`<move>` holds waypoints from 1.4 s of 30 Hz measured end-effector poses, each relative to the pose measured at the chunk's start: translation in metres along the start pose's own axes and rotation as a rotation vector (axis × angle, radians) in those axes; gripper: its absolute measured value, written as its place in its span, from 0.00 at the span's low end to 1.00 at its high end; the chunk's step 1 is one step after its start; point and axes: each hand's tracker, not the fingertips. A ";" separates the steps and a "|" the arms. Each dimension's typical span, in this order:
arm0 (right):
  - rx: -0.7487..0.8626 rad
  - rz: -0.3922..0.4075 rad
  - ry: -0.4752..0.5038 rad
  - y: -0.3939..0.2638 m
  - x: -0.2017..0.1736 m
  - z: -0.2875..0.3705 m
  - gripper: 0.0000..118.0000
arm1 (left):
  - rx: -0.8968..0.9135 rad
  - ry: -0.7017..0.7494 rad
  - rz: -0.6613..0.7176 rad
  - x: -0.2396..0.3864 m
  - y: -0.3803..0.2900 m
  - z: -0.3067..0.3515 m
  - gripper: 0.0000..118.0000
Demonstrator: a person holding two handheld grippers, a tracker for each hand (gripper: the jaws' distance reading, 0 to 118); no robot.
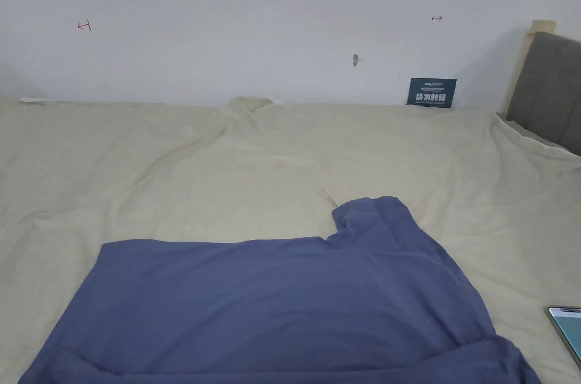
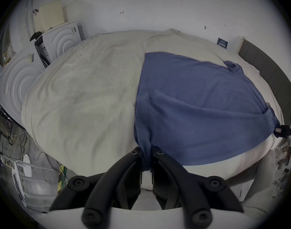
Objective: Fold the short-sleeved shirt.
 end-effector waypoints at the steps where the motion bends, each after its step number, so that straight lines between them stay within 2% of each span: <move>1: 0.000 -0.003 0.002 -0.003 0.000 -0.004 0.36 | -0.006 -0.001 0.005 -0.001 -0.002 -0.006 0.23; 2: -0.012 -0.012 -0.013 -0.004 -0.001 -0.005 0.36 | -0.013 -0.007 0.006 -0.001 -0.004 -0.011 0.23; 3: -0.030 -0.015 -0.057 -0.002 0.000 -0.008 0.44 | -0.021 0.015 -0.002 0.000 -0.005 -0.014 0.29; 4: -0.012 -0.010 -0.070 -0.003 -0.001 -0.006 0.59 | -0.019 0.068 -0.015 0.002 -0.006 -0.015 0.46; 5: 0.008 -0.006 -0.070 -0.003 -0.001 -0.002 0.78 | -0.005 0.077 -0.022 0.002 -0.007 -0.016 0.80; 6: 0.038 0.000 -0.073 0.000 -0.001 0.004 0.78 | 0.014 0.063 -0.013 0.000 -0.006 -0.012 0.94; 7: 0.056 0.005 -0.069 0.005 0.000 0.011 0.78 | 0.053 0.022 0.013 -0.002 -0.002 -0.003 0.98; 10: 0.124 0.027 -0.081 0.022 -0.005 0.030 0.78 | 0.166 -0.074 0.142 -0.011 0.017 0.017 0.98; 12: 0.151 0.018 -0.067 0.035 -0.007 0.039 0.77 | 0.202 -0.114 0.163 -0.012 0.032 0.028 0.97; 13: 0.179 0.003 -0.044 0.042 -0.009 0.044 0.75 | 0.223 -0.098 0.157 -0.010 0.040 0.033 0.96; 14: 0.202 -0.006 -0.021 0.047 -0.011 0.048 0.61 | 0.245 -0.071 0.131 -0.005 0.048 0.036 0.87; 15: 0.231 -0.019 -0.018 0.053 -0.012 0.049 0.41 | 0.271 -0.038 0.081 0.003 0.056 0.039 0.74; 16: 0.244 -0.025 -0.024 0.060 -0.014 0.048 0.15 | 0.282 -0.012 0.033 0.010 0.064 0.039 0.57; 17: 0.245 -0.029 -0.025 0.067 -0.015 0.045 0.00 | 0.288 0.004 0.003 0.020 0.070 0.039 0.22; 18: 0.254 -0.052 0.021 0.076 -0.015 0.042 0.00 | 0.293 0.000 0.000 0.026 0.081 0.032 0.00; 19: 0.237 -0.057 0.063 0.085 -0.014 0.039 0.00 | 0.272 -0.014 0.011 0.030 0.090 0.024 0.00; 21: 0.221 -0.095 0.087 0.103 -0.017 0.031 0.00 | 0.275 -0.100 0.052 0.035 0.109 0.013 0.00; 22: 0.217 -0.076 0.092 0.115 -0.019 0.026 0.00 | 0.281 -0.130 0.045 0.038 0.118 0.008 0.00; 25: 0.194 -0.053 0.052 0.153 -0.019 0.002 0.00 | 0.292 -0.113 0.039 0.051 0.144 -0.001 0.00; 29: 0.136 -0.083 0.060 0.203 -0.011 -0.044 0.00 | 0.274 -0.095 0.017 0.058 0.171 -0.023 0.00; 31: 0.096 -0.079 0.008 0.224 -0.013 -0.073 0.00 | 0.252 -0.098 0.007 0.060 0.181 -0.036 0.00; 34: 0.002 -0.061 0.011 0.256 -0.013 -0.119 0.00 | 0.213 -0.063 -0.005 0.061 0.191 -0.058 0.00; 35: -0.033 -0.041 0.020 0.265 -0.015 -0.134 0.19 | 0.202 -0.056 -0.012 0.062 0.194 -0.065 0.00; 37: -0.091 -0.023 -0.016 0.280 -0.021 -0.162 0.68 | 0.183 -0.052 -0.016 0.064 0.196 -0.076 0.00; 38: -0.088 0.010 -0.019 0.285 -0.025 -0.172 0.77 | 0.175 -0.053 -0.016 0.064 0.196 -0.080 0.00; 40: -0.092 0.039 -0.041 0.300 -0.023 -0.198 0.77 | 0.154 -0.050 -0.018 0.065 0.197 -0.090 0.00; 42: -0.131 0.032 -0.104 0.308 -0.024 -0.217 0.77 | 0.135 -0.039 -0.028 0.067 0.194 -0.095 0.00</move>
